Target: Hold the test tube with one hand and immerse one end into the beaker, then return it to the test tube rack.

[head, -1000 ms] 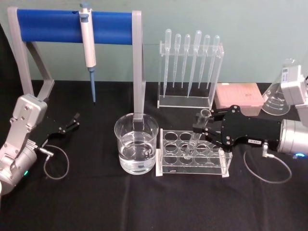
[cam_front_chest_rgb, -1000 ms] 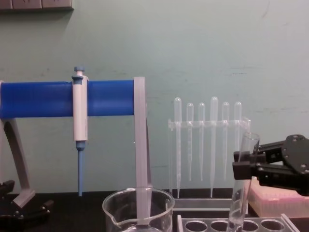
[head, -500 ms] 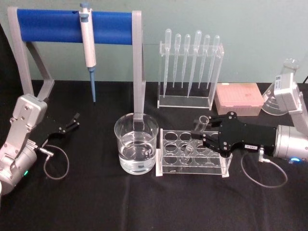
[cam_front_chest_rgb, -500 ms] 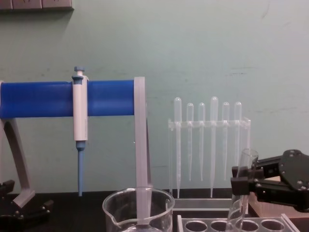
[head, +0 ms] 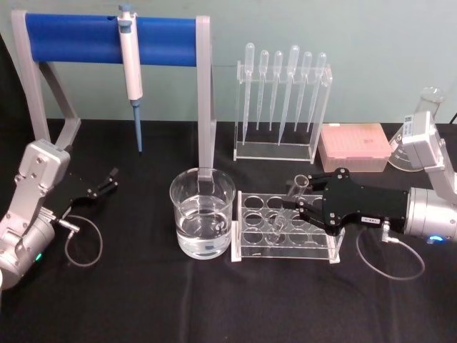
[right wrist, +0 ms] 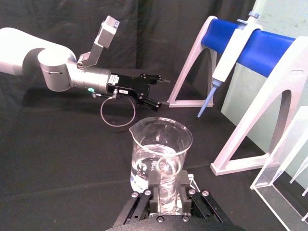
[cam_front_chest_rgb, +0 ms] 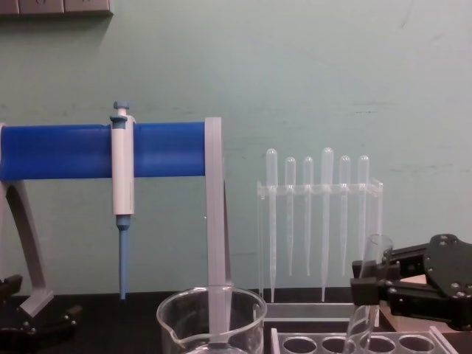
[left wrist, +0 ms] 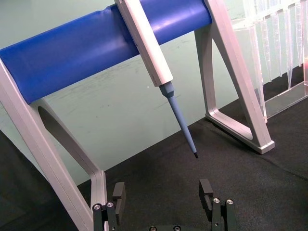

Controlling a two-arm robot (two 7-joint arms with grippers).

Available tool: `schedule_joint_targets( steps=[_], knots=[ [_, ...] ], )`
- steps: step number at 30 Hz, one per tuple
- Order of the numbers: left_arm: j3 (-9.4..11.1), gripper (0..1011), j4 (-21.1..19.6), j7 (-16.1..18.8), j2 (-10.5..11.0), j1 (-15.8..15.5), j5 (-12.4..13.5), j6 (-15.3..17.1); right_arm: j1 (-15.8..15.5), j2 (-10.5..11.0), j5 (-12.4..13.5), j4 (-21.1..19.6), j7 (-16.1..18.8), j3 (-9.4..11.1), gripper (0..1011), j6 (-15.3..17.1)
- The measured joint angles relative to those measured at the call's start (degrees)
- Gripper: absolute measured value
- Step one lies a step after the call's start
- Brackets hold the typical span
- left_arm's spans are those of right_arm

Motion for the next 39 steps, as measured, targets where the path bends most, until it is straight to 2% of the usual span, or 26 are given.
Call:
schedule_joint_targets(
  steps=[2,5,9,10,11,13,16,17,19,20,22,24,25,28,29,31,32,34,35,37,38,39],
  knots=[
    [0.0,1000,0.0,0.0,0.0,0.0,0.0,0.0,-0.01,0.01,0.02,-0.01,0.0,0.01,282,0.0],
    [0.0,1000,0.0,0.0,0.0,0.0,0.0,0.0,-0.02,0.02,0.07,-0.03,-0.01,0.02,420,0.0],
    [0.0,1000,0.0,0.0,0.0,0.0,0.0,0.0,-0.04,0.04,0.14,-0.05,-0.01,0.04,499,0.0],
    [0.0,1000,0.0,0.0,0.0,0.0,0.0,0.0,-0.1,0.07,0.14,-0.17,-0.09,0.09,561,0.0],
    [0.0,1000,0.0,0.0,0.0,0.0,0.0,0.0,-0.34,0.2,0.16,-0.71,-0.22,0.29,573,-0.12],
    [0.0,1000,0.0,0.0,0.0,0.0,0.0,0.0,-1.29,0.65,0.32,-2.23,-1.13,1.03,658,-0.75],
    [0.0,1000,0.0,0.0,0.0,0.0,0.0,0.0,-2.39,1.15,0.68,-4.09,-2.27,2.2,713,-1.56],
    [0.0,1000,0.0,0.0,0.0,0.0,0.0,0.0,-3.31,1.49,0.95,-5.4,-3.28,3.09,768,-2.19],
    [0.0,1000,0.0,0.0,0.0,0.0,0.0,0.0,-4.54,1.85,1.27,-6.78,-4.48,4.29,812,-2.95],
    [0.0,1000,0.0,0.0,0.0,0.0,0.0,0.0,-5.92,2.05,1.77,-8.17,-5.96,5.6,866,-3.92],
    [0.0,1000,0.0,0.0,0.0,0.0,0.0,0.0,-7.54,2.1,2.35,-9.34,-7.46,7.03,895,-4.95],
    [0.0,1000,0.0,0.0,0.0,0.0,0.0,0.0,-10.43,1.81,3.16,-10.86,-10.5,9.42,978,-6.8],
    [0.0,1000,0.0,0.0,0.0,0.0,0.01,0.0,-12.45,1.34,3.49,-11.62,-12.81,10.91,978,-8.08],
    [0.0,1000,0.0,0.0,0.0,0.0,0.0,0.0,-15.27,0.17,3.49,-12.11,-16.48,12.84,1002,-10.11],
    [0.0,1000,0.0,0.0,0.0,0.0,0.0,0.0,-17.09,-1.01,3.06,-12.16,-19.34,14.04,1002,-11.56],
    [0.0,1000,0.0,0.0,0.0,0.0,0.01,0.0,-18.71,-2.44,2.74,-11.88,-21.97,15.02,1002,-12.86],
    [0.0,1000,0.0,0.0,0.0,0.0,0.0,0.0,-20.21,-4.02,1.84,-11.59,-25.14,15.98,1003,-13.83],
    [0.0,1000,0.0,0.0,0.0,0.0,0.0,0.0,-21.38,-5.42,0.58,-11.33,-28.26,16.63,1003,-14.41],
    [0.0,1000,0.0,0.0,0.0,0.0,0.0,0.0,-22.47,-7.07,-0.68,-10.96,-31.31,17.29,1003,-14.75],
    [0.0,1000,0.0,0.0,0.0,0.0,0.0,0.0,-23.24,-8.56,-1.97,-10.47,-34.19,17.72,1002,-14.84],
    [0.0,1000,0.0,0.0,0.0,0.0,0.0,0.0,-23.83,-10.02,-2.96,-9.92,-36.75,18.06,1002,-14.74],
    [0.0,1000,0.0,0.0,0.0,0.0,0.01,0.0,-24.05,-10.61,-3.33,-9.68,-37.62,18.16,1002,-14.62]
  ],
)
